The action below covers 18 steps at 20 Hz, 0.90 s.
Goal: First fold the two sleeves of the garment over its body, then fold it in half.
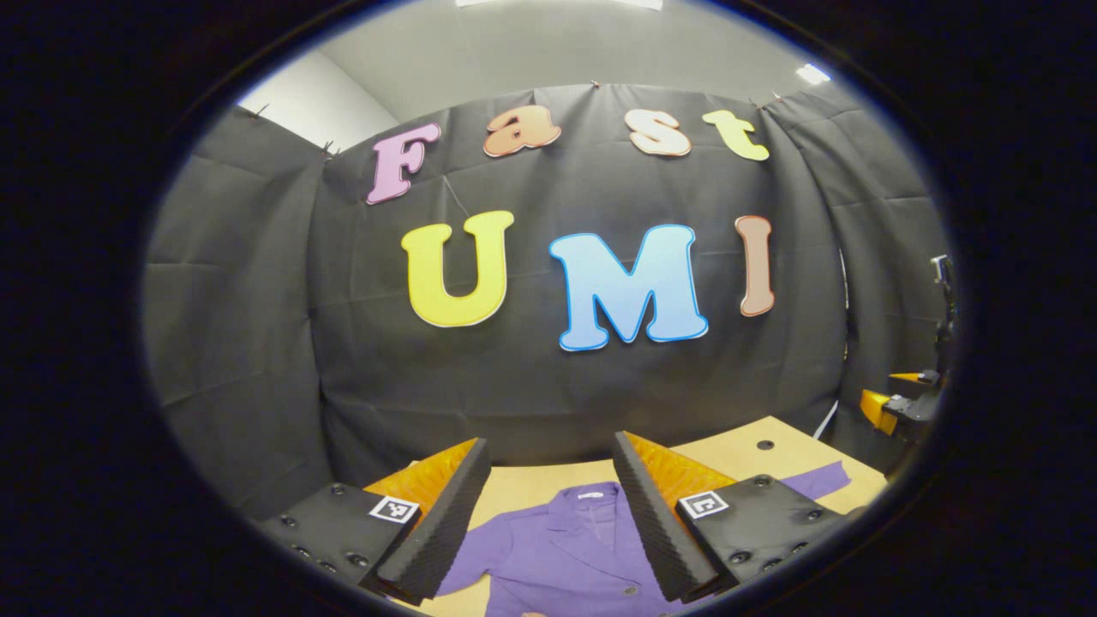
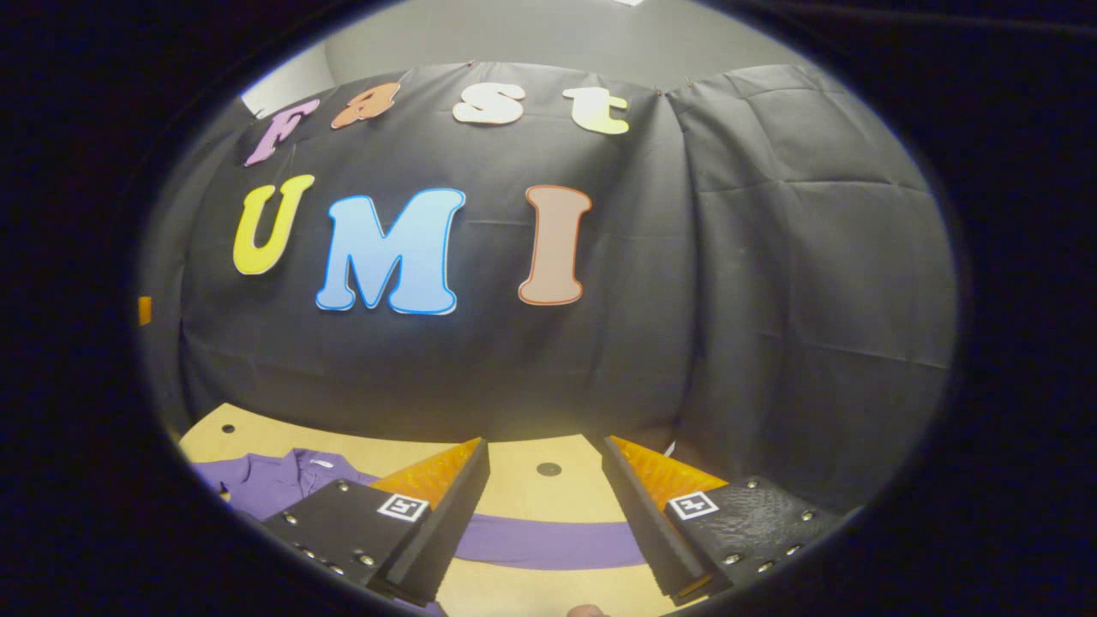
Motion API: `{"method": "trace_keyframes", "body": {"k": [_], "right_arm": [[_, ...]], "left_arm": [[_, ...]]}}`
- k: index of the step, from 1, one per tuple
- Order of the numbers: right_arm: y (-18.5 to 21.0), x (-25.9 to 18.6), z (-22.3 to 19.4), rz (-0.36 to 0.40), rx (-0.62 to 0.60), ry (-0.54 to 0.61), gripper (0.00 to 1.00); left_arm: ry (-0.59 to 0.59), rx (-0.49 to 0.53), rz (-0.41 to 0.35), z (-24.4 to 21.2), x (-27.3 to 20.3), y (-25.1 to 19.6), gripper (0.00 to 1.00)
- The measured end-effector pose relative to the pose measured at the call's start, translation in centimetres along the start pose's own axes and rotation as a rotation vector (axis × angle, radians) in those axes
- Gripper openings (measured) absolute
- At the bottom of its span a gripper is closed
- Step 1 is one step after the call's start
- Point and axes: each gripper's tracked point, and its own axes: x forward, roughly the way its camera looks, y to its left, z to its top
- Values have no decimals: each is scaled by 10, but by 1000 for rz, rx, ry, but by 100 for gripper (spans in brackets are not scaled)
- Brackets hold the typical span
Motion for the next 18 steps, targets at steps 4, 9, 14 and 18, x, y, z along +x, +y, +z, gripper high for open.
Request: {"method": "trace_keyframes", "body": {"k": [4,9,14,18], "right_arm": [[-2,1,12,10,23,-39,86],[-6,11,12,9,16,-41,86],[-32,38,-15,-44,-15,0,86],[-56,67,-71,-94,-31,111,86]], "left_arm": [[-3,5,7,0,0,1,94],[-11,19,2,2,3,-3,94],[-7,30,9,4,2,-2,95],[8,37,33,0,0,4,95]]}}
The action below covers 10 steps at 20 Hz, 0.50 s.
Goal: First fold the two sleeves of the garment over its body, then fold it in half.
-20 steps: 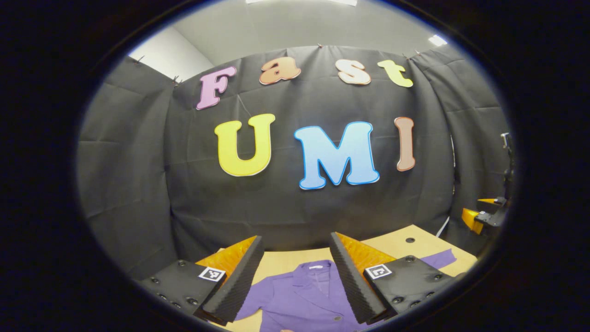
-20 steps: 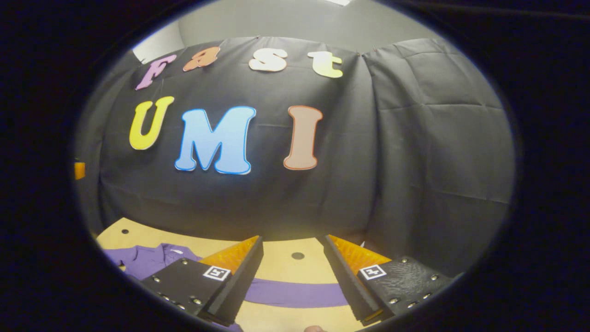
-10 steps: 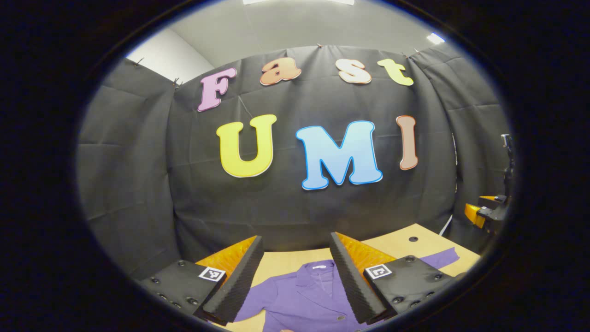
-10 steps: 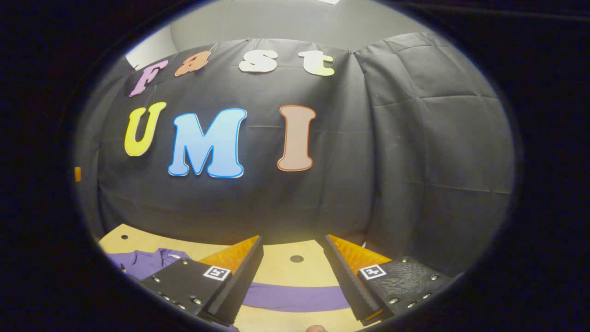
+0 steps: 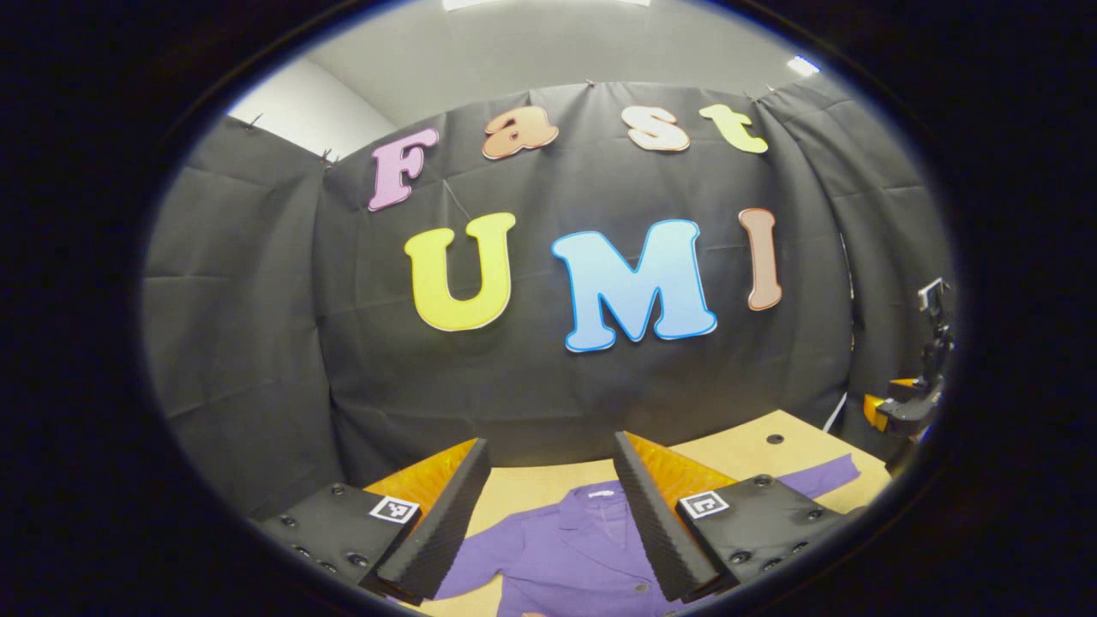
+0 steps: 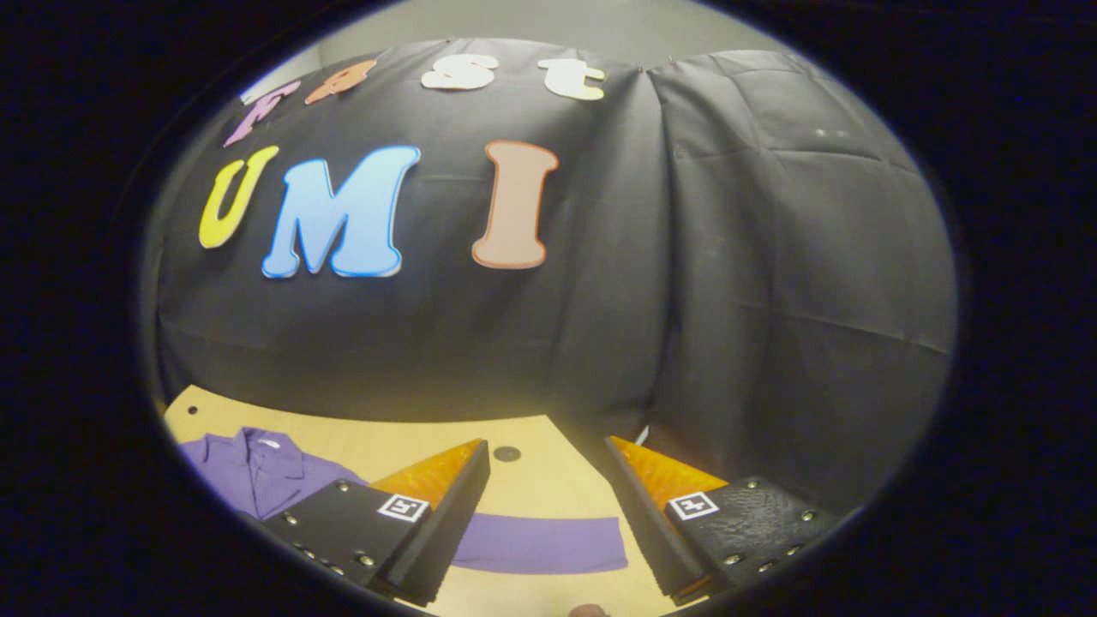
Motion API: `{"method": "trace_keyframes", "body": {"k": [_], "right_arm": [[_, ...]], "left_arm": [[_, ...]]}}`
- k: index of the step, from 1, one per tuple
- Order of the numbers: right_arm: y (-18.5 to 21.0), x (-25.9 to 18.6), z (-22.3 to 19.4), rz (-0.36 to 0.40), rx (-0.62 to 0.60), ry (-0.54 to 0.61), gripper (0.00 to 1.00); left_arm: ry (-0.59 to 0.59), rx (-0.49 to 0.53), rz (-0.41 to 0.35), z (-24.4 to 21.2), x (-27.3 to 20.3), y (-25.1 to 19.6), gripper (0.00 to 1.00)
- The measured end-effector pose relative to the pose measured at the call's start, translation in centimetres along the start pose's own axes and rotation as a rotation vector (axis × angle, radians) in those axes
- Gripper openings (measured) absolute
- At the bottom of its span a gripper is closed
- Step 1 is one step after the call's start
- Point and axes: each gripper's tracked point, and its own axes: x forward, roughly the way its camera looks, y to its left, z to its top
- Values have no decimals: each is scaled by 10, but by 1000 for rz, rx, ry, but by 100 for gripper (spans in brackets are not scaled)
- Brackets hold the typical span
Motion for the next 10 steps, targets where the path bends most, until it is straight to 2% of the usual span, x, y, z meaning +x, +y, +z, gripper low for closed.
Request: {"method": "trace_keyframes", "body": {"k": [7,10], "right_arm": [[-10,48,-104,-10,-18,232,87],[-14,63,-136,-15,-17,311,87]], "left_arm": [[45,19,54,-10,4,7,95],[56,26,69,-13,8,4,95]]}}
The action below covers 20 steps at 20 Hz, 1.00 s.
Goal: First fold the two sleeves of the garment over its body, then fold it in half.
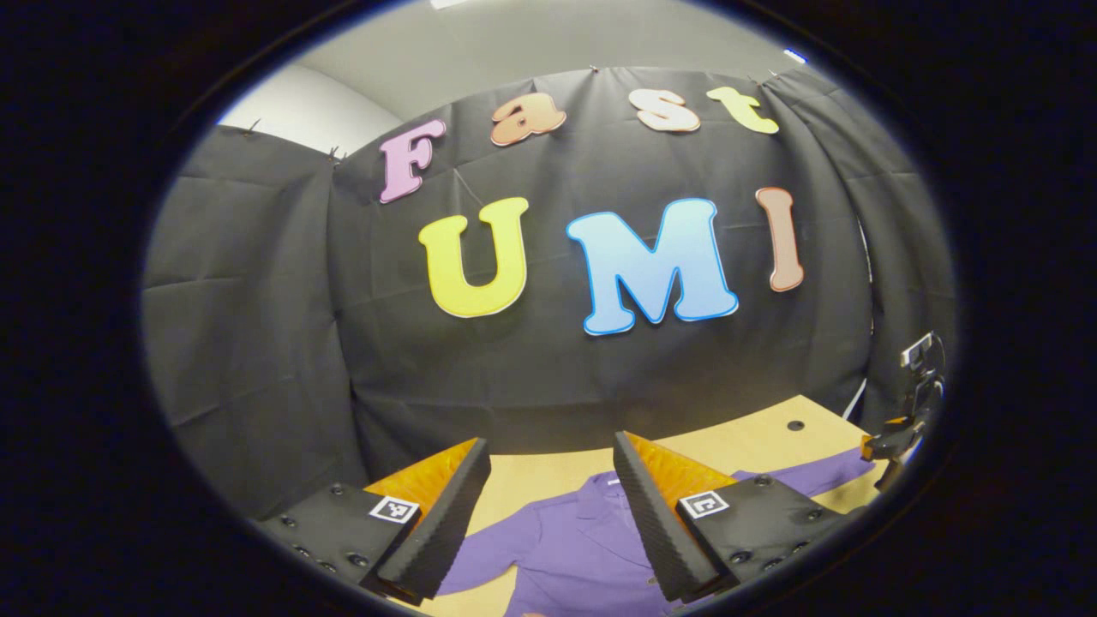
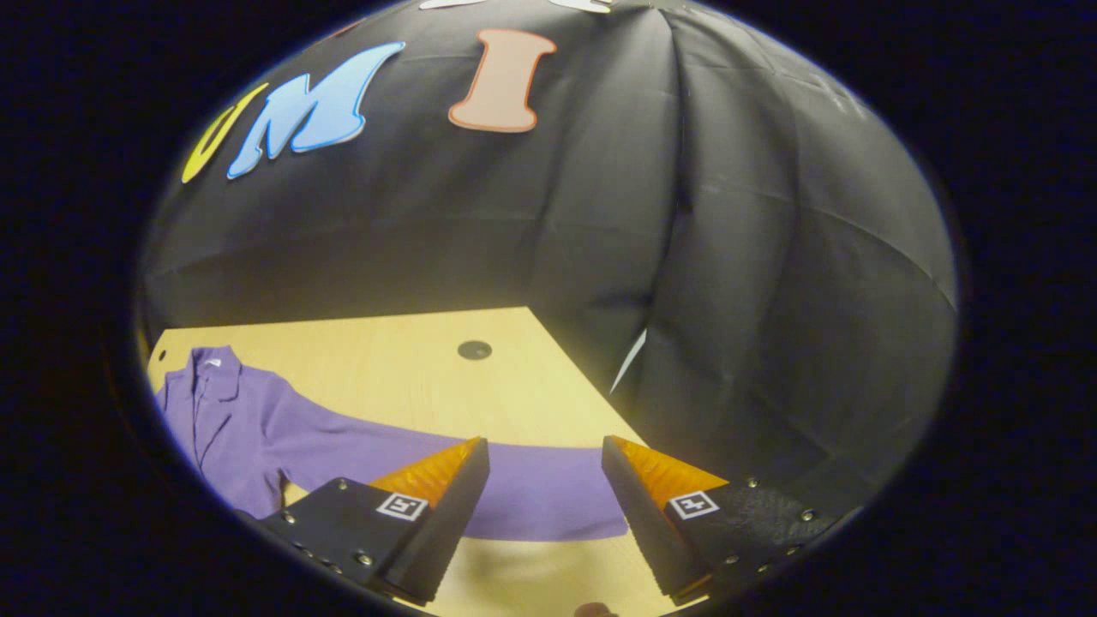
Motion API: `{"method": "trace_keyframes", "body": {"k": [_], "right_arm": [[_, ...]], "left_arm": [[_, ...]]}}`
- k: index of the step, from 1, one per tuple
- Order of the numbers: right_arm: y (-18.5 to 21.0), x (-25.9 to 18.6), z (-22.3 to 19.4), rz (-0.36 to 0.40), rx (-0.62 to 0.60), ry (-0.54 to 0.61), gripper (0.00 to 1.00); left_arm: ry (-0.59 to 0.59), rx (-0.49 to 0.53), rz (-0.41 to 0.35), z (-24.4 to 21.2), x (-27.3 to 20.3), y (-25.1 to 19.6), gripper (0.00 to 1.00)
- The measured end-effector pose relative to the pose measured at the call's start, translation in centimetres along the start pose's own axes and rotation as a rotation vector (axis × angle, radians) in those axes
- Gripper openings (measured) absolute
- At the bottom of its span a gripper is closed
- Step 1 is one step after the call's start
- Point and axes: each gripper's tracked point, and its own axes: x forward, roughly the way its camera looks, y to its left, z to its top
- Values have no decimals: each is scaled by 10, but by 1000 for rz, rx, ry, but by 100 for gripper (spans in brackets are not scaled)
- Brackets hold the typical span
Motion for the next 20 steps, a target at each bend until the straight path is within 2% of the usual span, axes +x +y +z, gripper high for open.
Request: {"method": "trace_keyframes", "body": {"k": [9,10,14,20], "right_arm": [[0,46,-60,9,42,183,87],[0,49,-63,5,49,196,87],[1,54,-79,1,50,244,87],[11,54,-86,53,124,293,91]], "left_arm": [[27,11,12,-5,7,-10,97],[31,12,14,-6,7,-11,100],[42,10,22,-9,9,-8,100],[57,-9,24,-17,14,-5,100]]}}
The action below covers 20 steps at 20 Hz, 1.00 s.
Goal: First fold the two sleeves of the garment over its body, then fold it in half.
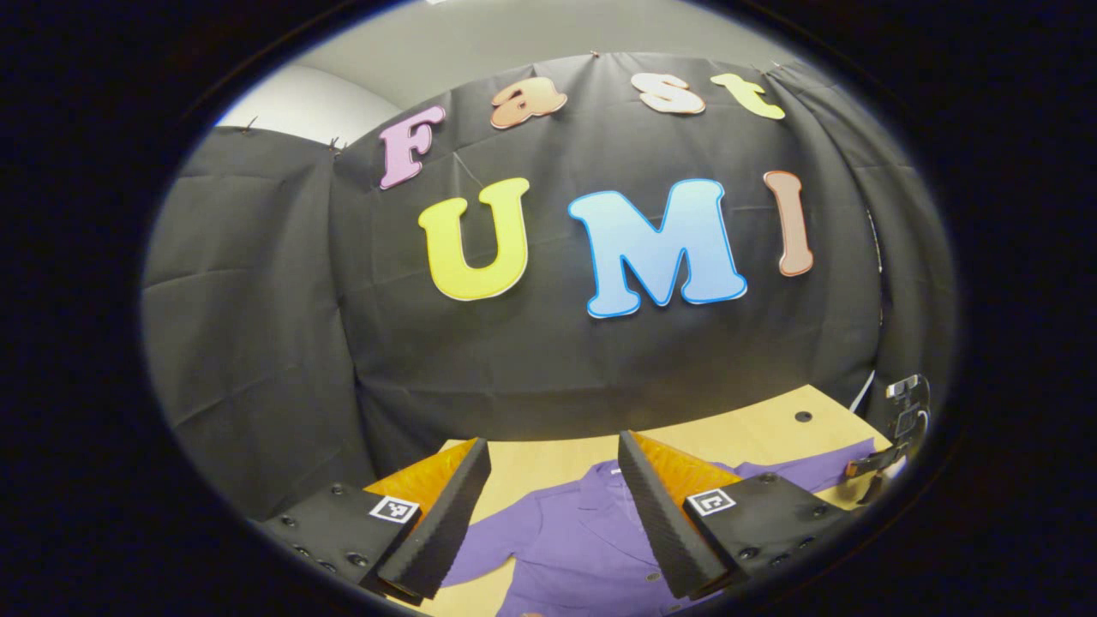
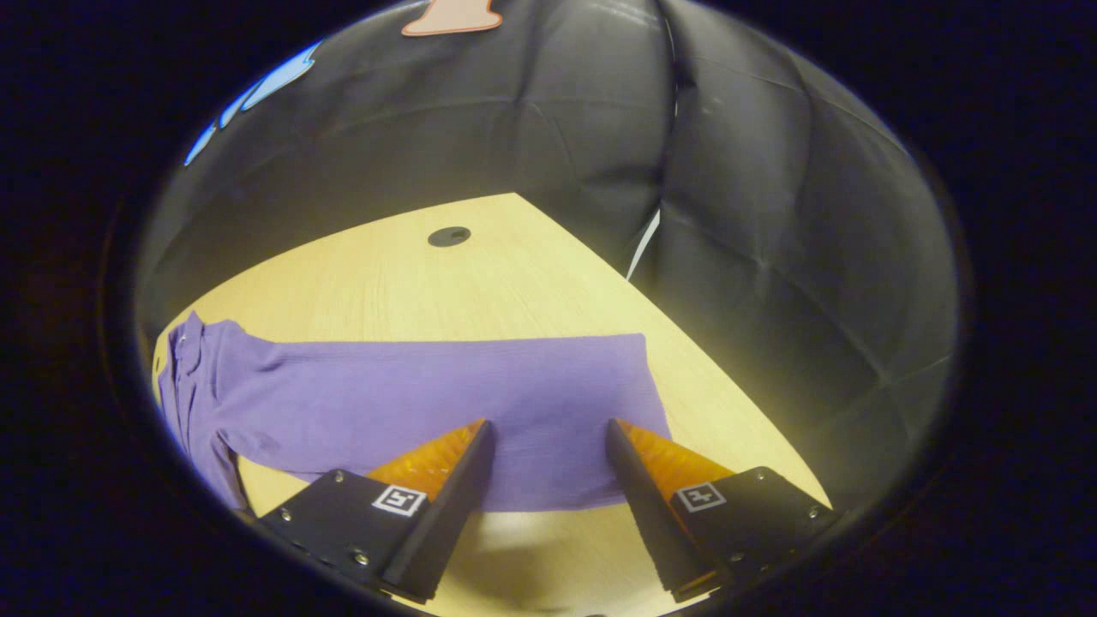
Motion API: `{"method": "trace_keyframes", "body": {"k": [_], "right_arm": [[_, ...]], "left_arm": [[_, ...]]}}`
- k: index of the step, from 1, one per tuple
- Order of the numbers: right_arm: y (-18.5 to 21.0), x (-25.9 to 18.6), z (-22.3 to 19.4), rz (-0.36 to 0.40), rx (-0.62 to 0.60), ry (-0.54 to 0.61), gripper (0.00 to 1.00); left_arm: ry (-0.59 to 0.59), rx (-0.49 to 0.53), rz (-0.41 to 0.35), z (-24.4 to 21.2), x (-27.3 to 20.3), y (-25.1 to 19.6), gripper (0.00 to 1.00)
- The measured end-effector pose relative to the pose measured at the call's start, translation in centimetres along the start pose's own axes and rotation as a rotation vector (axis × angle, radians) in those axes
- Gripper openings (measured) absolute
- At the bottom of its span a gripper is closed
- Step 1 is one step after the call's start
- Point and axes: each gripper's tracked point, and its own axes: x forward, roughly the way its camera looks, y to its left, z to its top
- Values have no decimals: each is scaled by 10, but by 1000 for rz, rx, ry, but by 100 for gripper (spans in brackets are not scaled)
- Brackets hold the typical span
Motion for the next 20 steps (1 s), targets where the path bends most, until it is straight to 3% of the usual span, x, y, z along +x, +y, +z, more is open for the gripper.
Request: {"method": "trace_keyframes", "body": {"k": [3,4,7,9,11,12,15,20], "right_arm": [[8,2,0,26,-4,1,86],[9,0,1,24,-9,1,60],[13,-1,0,28,48,12,59],[14,-2,2,9,64,19,13],[16,-6,4,-3,68,31,13],[16,-1,4,-22,60,31,2],[22,-1,7,-27,53,39,2],[50,-24,29,31,62,-14,1]], "left_arm": [[5,-12,-5,-3,3,-1,100],[3,-14,-10,-3,3,-2,100],[-4,-2,-10,-1,2,0,100],[-6,1,-6,0,3,2,100],[-4,-3,-8,-1,3,4,100],[-4,-5,-7,-1,2,5,100],[-5,-5,-7,-2,2,9,100],[-12,-18,-3,-4,-1,23,100]]}}
